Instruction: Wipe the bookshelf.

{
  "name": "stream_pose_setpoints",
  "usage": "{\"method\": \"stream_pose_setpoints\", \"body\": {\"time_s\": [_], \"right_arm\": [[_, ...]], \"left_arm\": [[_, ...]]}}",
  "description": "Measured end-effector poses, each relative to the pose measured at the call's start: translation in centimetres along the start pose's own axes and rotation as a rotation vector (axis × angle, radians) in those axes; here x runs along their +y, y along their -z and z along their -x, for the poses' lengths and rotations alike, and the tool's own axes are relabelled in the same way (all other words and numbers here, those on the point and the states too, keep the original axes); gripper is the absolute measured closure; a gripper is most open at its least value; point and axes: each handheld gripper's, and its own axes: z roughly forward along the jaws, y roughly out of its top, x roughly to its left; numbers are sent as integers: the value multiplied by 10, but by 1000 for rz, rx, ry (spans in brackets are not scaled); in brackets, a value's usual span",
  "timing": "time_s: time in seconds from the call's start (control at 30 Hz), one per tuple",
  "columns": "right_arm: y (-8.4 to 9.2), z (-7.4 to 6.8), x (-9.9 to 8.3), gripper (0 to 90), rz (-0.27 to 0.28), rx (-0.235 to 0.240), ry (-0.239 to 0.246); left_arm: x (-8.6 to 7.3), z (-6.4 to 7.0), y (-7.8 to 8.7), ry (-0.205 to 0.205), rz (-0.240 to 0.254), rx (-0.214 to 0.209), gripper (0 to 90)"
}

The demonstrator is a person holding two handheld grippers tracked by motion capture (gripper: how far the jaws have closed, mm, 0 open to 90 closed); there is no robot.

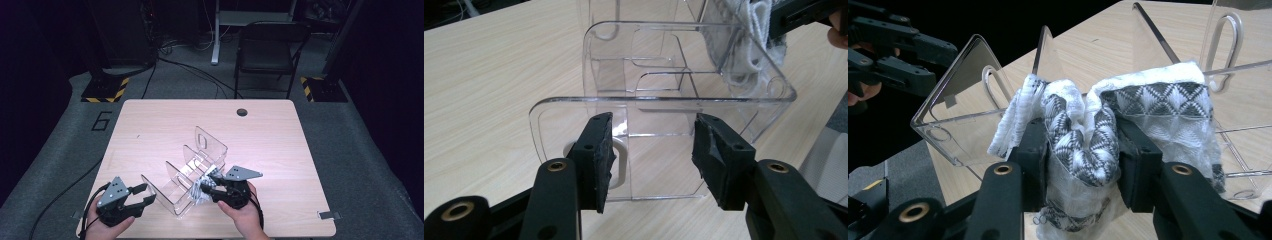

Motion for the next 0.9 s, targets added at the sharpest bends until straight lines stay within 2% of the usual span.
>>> {"method": "stream_pose_setpoints", "body": {"time_s": [0.13, 0.3, 0.53, 0.6, 0.73, 0.8, 0.83, 0.87, 0.9], "right_arm": [[2, 0, 2, 608, 2, 1, 3], [3, 0, 4, 606, 4, 4, 1], [3, 1, 4, 603, 4, 11, -6], [4, 0, 5, 603, 9, 15, -15], [5, -1, 8, 602, 10, 17, -5], [4, -3, 8, 602, 7, 20, 5], [3, -4, 8, 602, 4, 21, 4], [2, -5, 8, 601, 3, 22, 11], [1, -6, 7, 599, -1, 25, 11]], "left_arm": [[-5, -1, -4, 12, 3, -6, 505], [-11, -2, -11, 12, -22, -4, 499], [-19, -6, -19, 21, -28, -21, 476], [-20, -7, -21, 15, -28, -27, 469], [-21, -8, -26, 16, -31, -40, 459], [-21, -8, -28, -1, -38, -49, 455], [-22, -7, -31, 6, -34, -55, 451], [-22, -8, -31, -5, -53, -74, 449], [-22, -8, -33, -16, -54, -75, 448]]}}
